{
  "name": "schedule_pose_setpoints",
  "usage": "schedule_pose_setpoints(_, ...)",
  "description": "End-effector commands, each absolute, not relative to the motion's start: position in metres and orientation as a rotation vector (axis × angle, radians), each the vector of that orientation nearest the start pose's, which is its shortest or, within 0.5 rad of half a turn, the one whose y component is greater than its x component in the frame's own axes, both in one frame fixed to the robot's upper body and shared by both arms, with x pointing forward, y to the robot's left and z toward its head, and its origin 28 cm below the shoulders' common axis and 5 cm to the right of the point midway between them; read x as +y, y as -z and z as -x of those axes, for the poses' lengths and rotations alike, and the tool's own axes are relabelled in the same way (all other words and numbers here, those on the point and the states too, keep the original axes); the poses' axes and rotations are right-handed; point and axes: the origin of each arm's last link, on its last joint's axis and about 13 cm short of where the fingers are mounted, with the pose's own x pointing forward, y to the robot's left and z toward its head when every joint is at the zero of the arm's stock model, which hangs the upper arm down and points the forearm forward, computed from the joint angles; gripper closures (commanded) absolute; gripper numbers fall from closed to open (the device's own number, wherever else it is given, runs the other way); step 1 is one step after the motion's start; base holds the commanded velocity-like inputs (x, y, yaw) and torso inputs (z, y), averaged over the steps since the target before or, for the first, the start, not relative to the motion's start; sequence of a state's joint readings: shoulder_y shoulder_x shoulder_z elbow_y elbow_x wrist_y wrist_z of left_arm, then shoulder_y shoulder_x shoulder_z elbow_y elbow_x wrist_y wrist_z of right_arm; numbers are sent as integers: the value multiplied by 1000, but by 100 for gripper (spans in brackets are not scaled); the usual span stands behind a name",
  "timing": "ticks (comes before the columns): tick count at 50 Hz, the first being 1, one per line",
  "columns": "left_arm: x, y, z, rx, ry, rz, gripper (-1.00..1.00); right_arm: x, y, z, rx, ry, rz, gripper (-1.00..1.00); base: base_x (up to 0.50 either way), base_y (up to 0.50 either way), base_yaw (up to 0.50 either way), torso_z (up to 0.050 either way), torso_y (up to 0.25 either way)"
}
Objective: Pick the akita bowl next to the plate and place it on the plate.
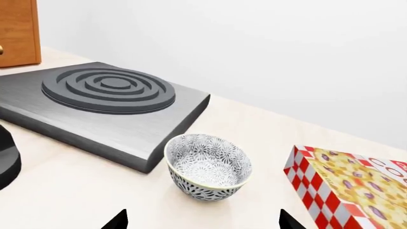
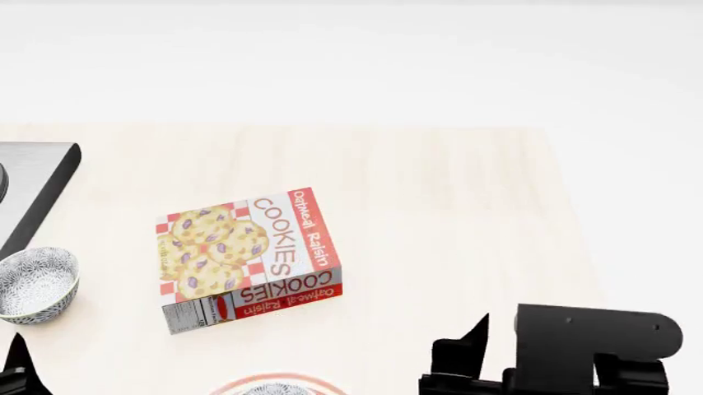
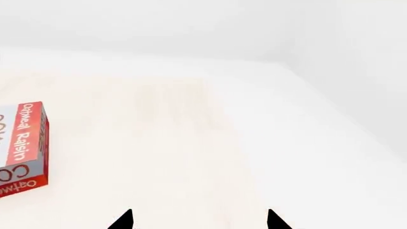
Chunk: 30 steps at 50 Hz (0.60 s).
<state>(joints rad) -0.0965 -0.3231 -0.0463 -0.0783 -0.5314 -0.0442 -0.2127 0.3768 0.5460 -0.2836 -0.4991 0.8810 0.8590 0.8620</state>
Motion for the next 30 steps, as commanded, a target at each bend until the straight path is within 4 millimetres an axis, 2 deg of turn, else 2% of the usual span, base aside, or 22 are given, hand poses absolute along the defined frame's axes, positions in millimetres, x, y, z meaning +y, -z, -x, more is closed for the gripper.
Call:
schedule_pose_setpoints(1,292,-33,-231,22,-272,213,-100,-127,-118,-215,189,311,138,-100,0,0,0,0,0)
schedule_pose_setpoints(11,292,-34,-230,21,-268,214,-100,-141,-117,-208,145,403,128,-100,0,0,0,0,0)
schedule_pose_setpoints(17,292,-34,-231,21,-266,212,-100,-151,-123,-201,121,470,121,-100,0,0,0,0,0)
schedule_pose_setpoints(30,291,-34,-230,19,-264,212,-100,-153,-134,-193,91,484,119,-100,0,0,0,0,0)
